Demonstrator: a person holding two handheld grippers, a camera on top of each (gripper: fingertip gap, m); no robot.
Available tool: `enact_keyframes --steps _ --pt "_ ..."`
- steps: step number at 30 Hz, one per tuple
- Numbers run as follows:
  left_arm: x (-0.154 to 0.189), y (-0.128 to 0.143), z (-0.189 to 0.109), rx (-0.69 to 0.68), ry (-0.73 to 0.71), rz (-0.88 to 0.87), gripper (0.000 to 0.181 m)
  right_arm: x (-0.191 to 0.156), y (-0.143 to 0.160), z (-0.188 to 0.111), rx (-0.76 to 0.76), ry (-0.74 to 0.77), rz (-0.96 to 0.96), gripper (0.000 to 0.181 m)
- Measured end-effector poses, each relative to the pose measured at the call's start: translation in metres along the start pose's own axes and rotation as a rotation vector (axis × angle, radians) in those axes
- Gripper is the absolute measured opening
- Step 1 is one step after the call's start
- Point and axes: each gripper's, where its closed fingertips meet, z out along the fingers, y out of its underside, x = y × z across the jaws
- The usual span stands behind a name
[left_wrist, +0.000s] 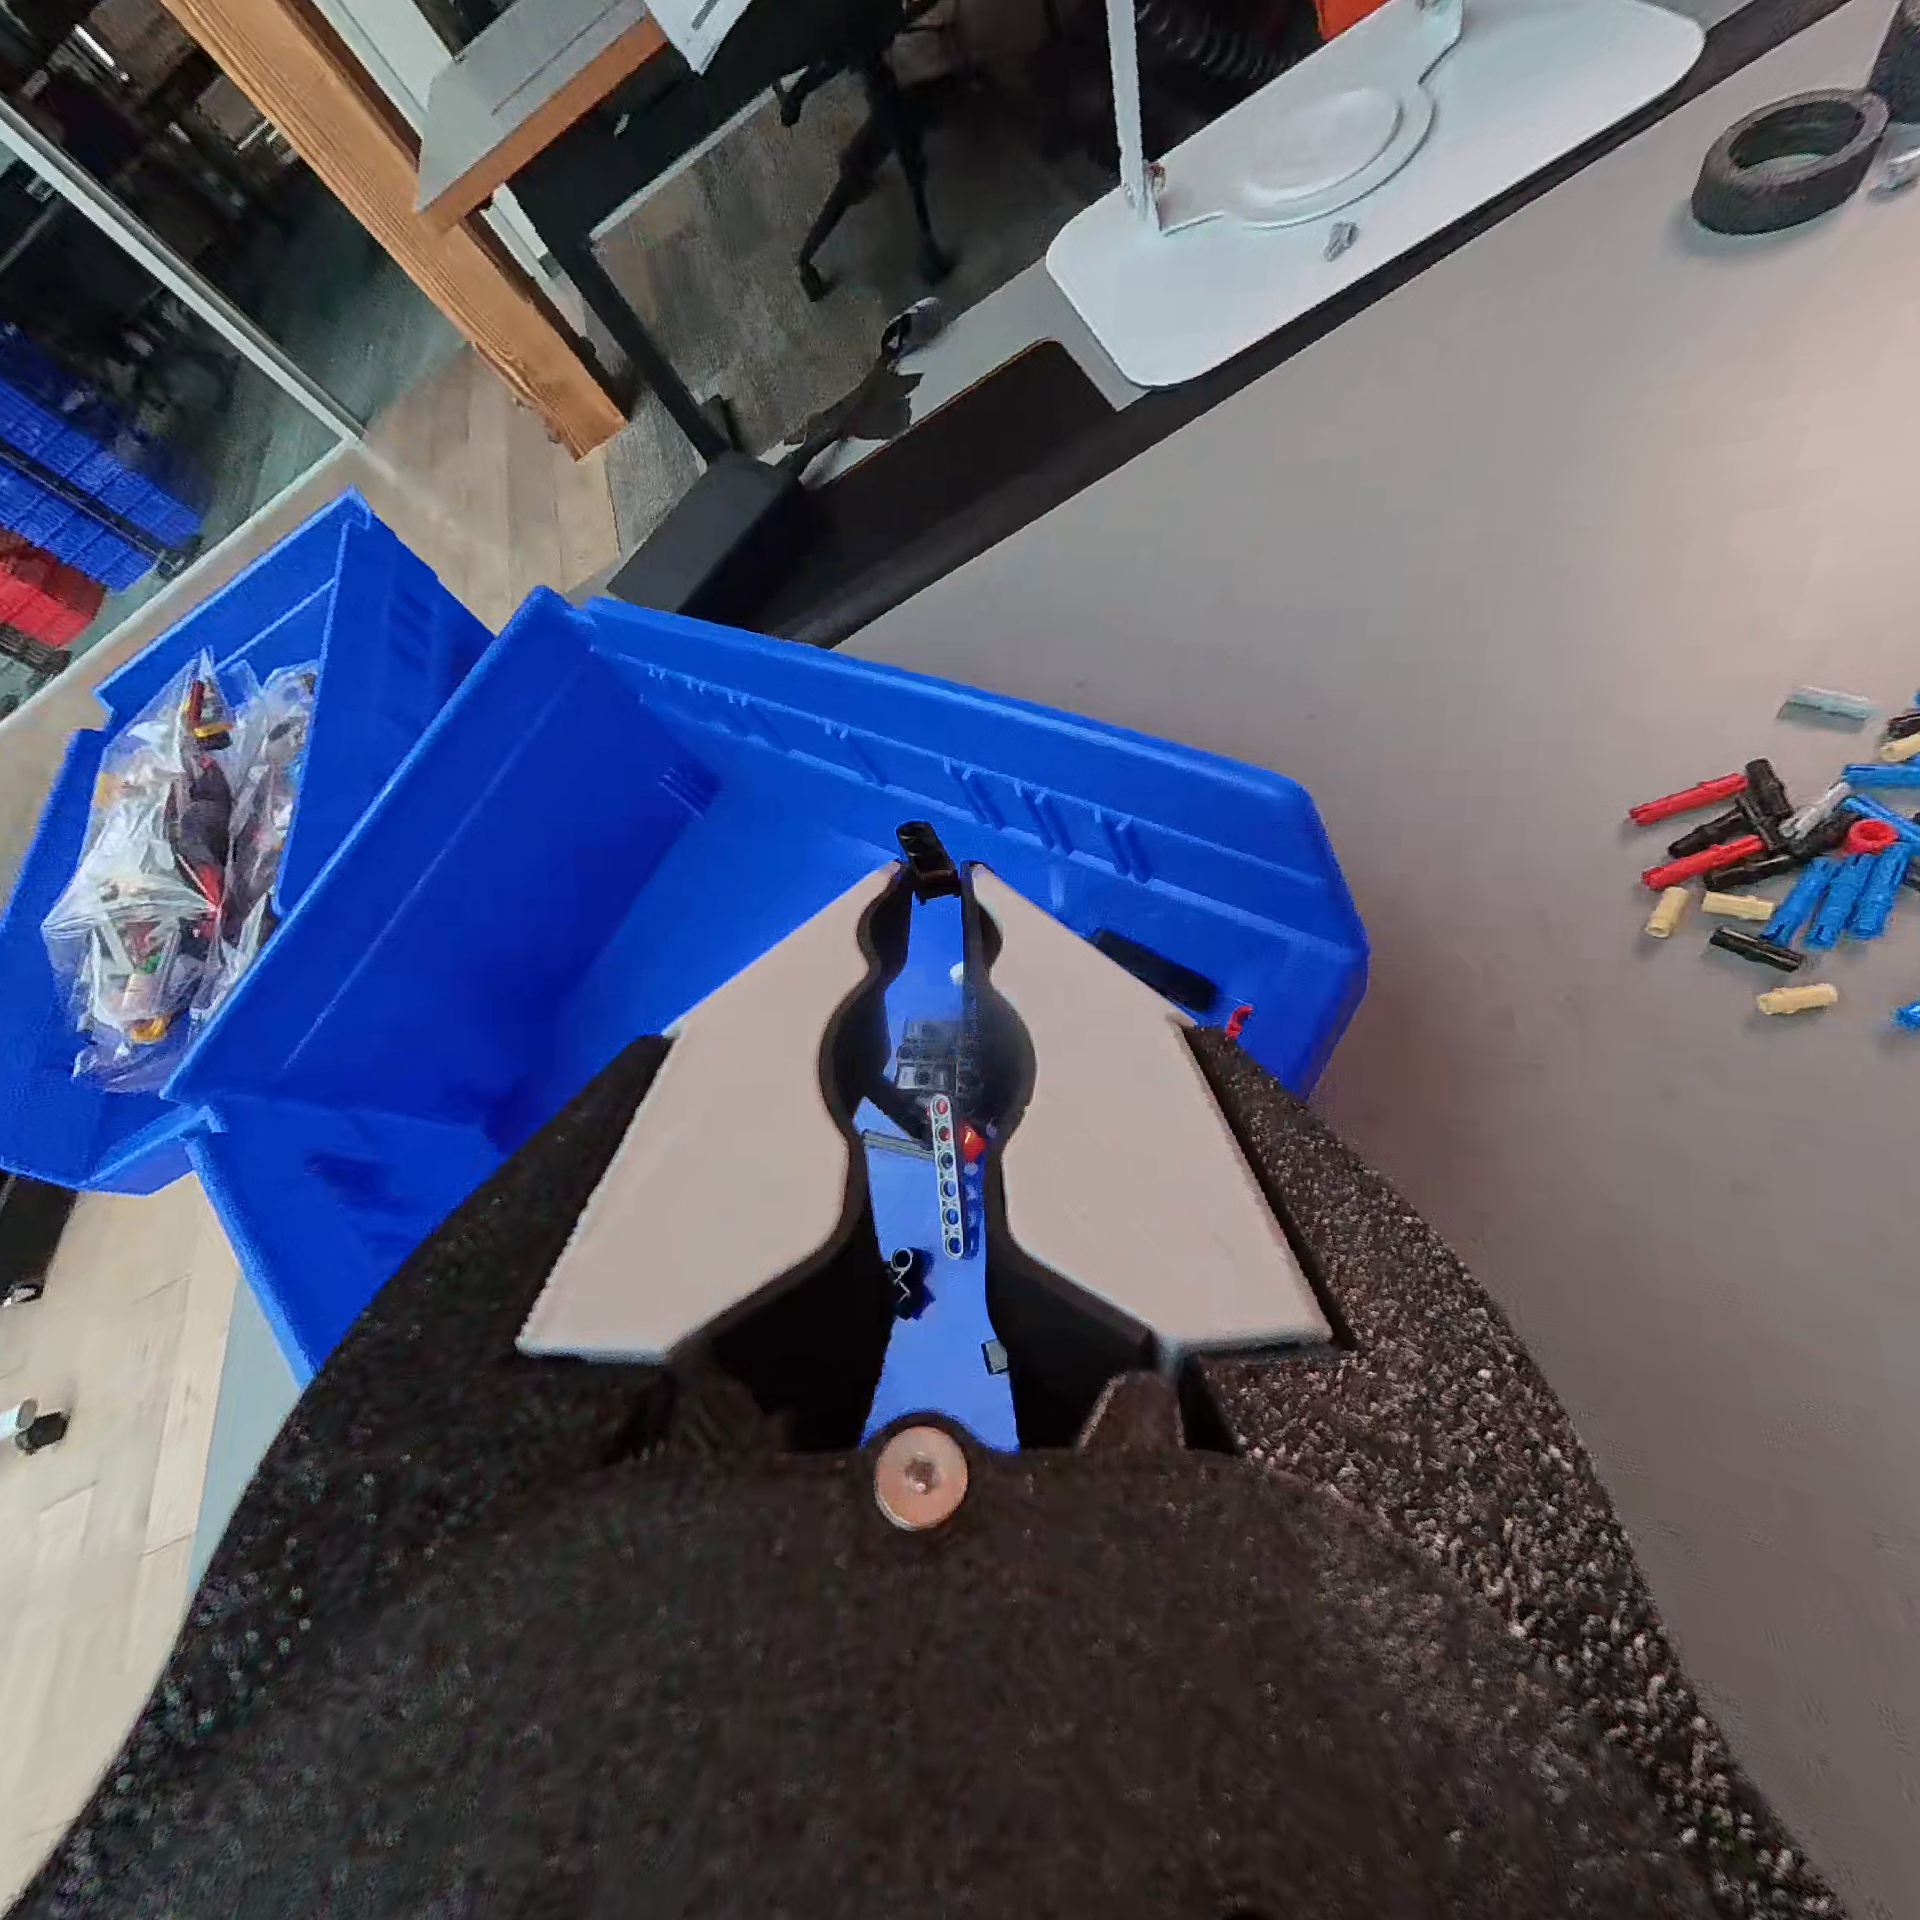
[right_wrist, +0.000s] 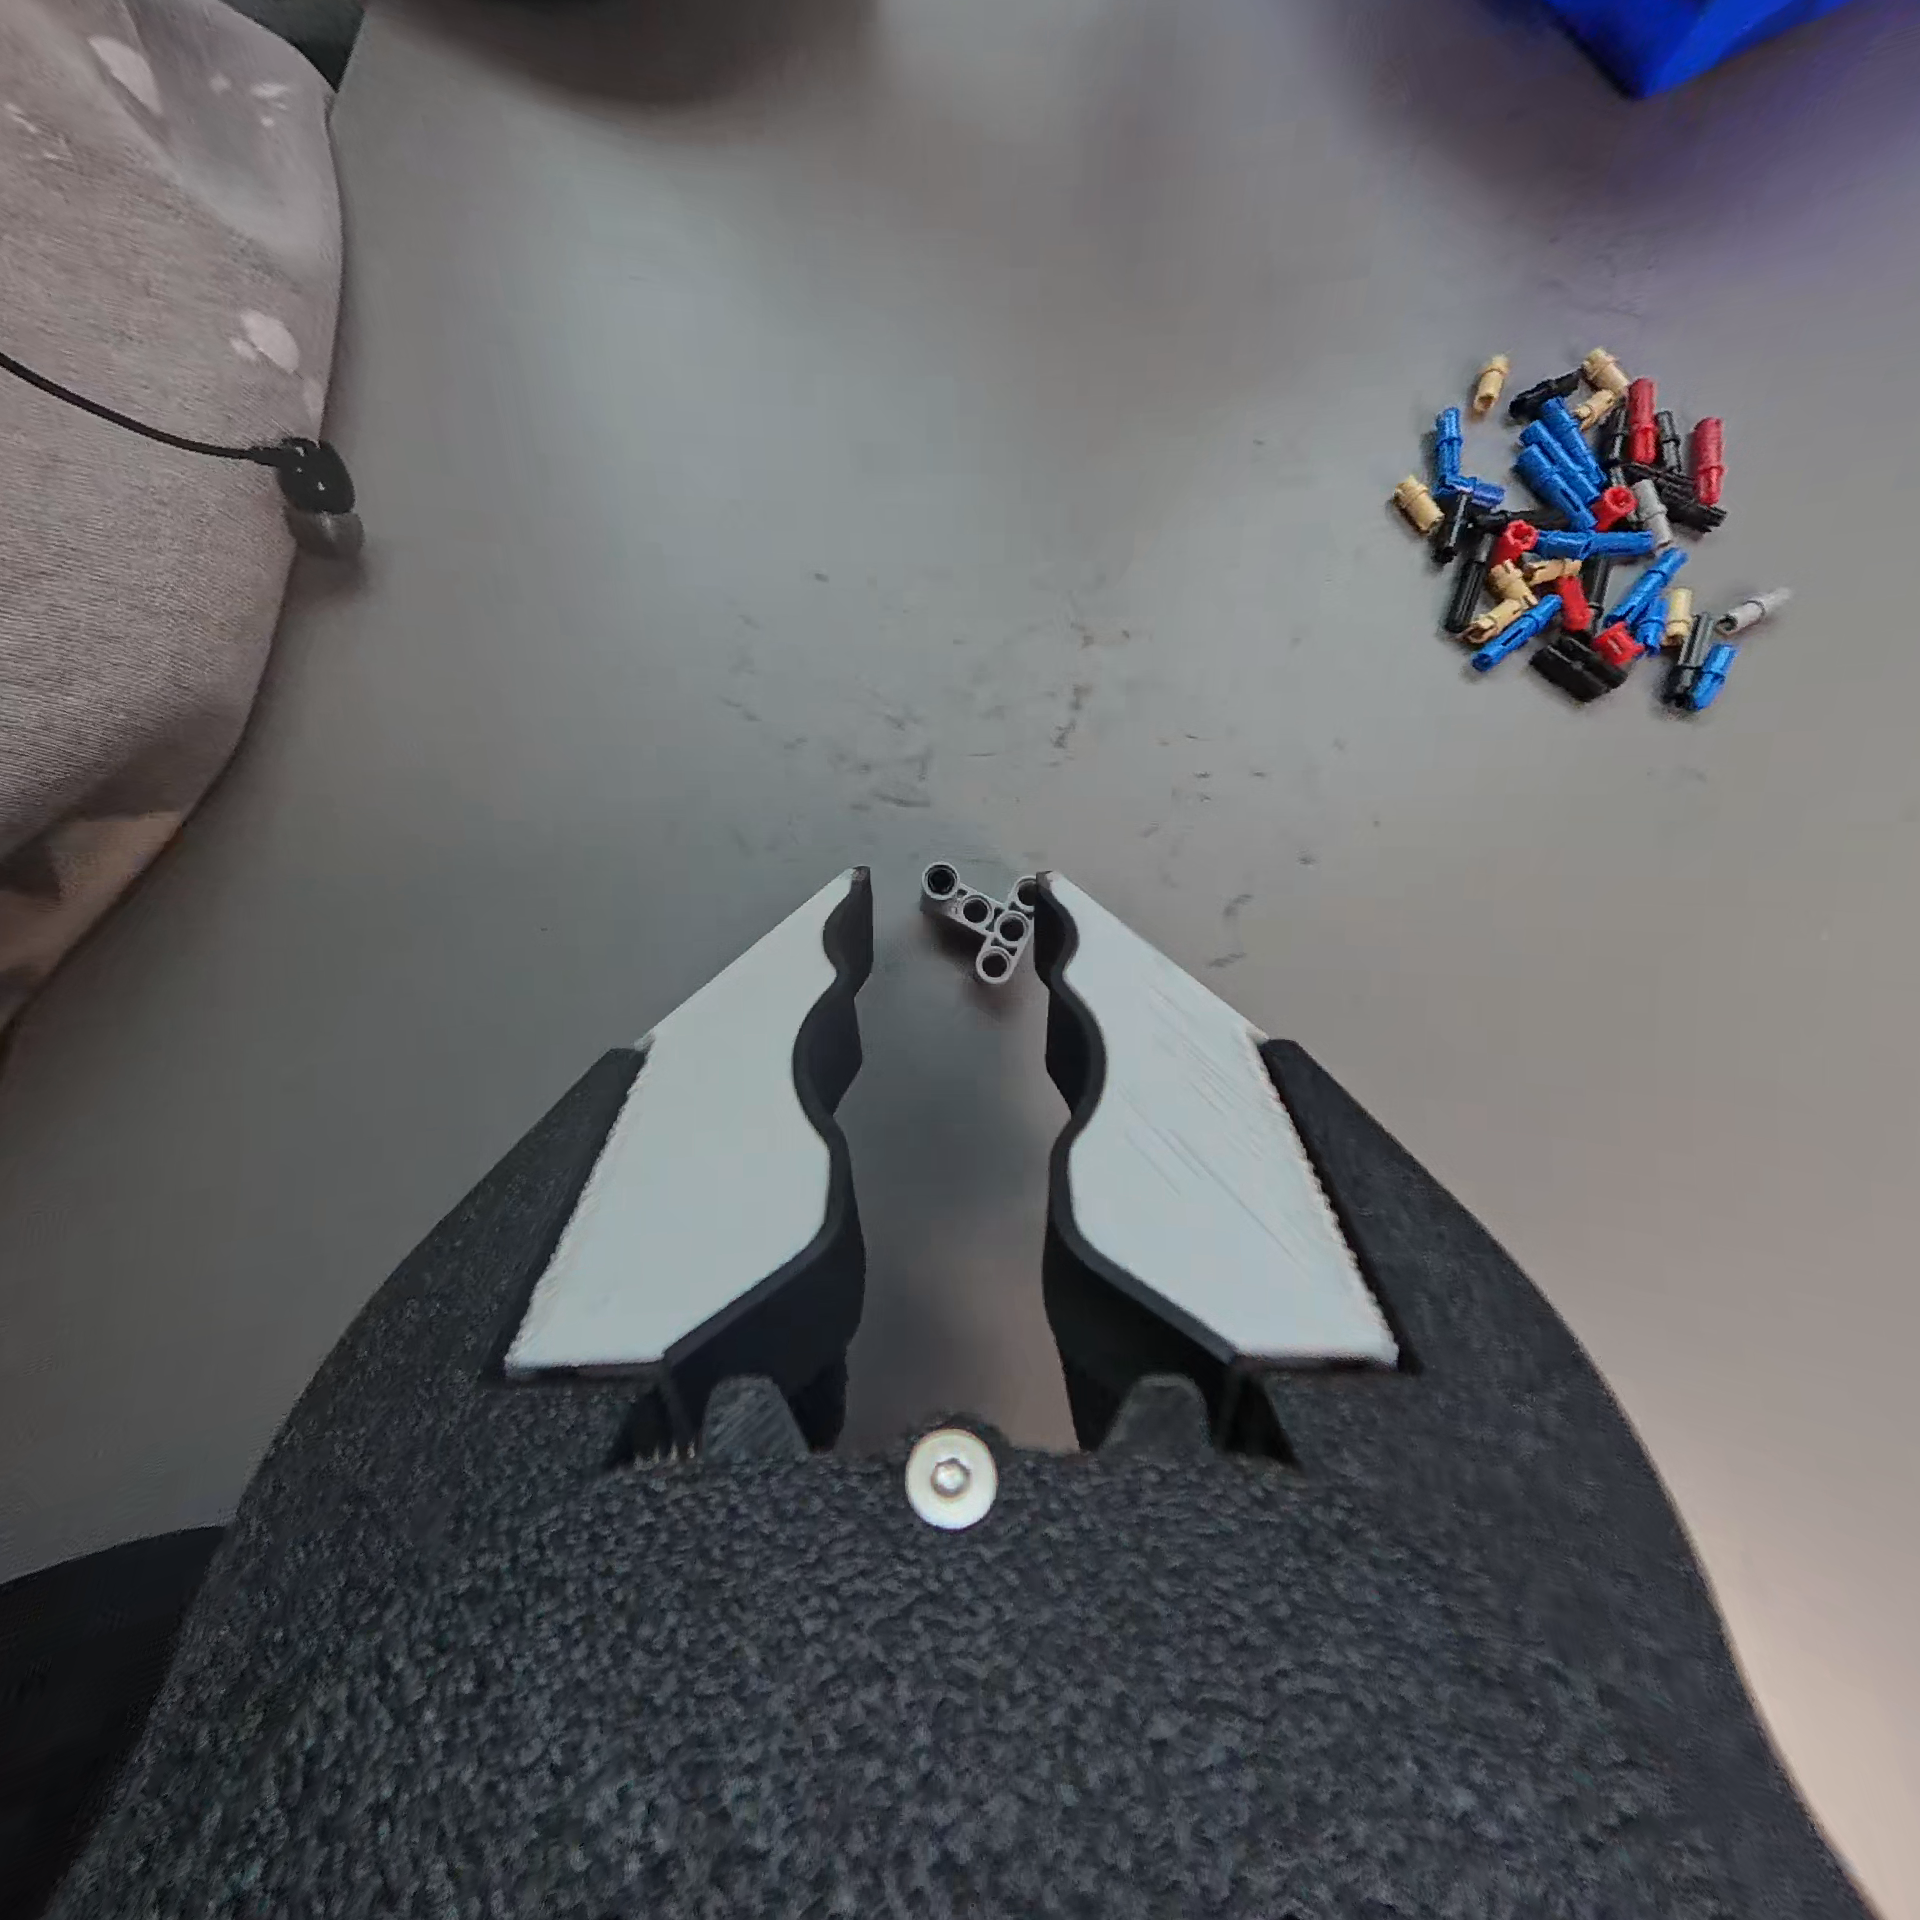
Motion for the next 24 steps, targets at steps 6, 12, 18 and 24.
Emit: enact_keyframes --steps 6,12,18,24 --pt "0.019 -0.024 -0.011 0.161 0.109 -0.034 0.028 0.003 -0.004 0.000 0.032 0.031 -0.025 0.007" --pt "0.170 -0.075 -0.083 0.445 0.922 -0.100 0.031 0.025 -0.070 -0.046 0.521 0.124 0.026 0.007" --pt "0.251 -0.085 -0.118 0.544 1.135 -0.018 0.040 0.050 -0.112 -0.103 1.037 -0.002 0.424 0.007" --pt "0.261 -0.094 -0.116 0.676 0.865 0.218 0.023 0.062 -0.116 -0.089 1.141 -0.244 0.822 0.006"
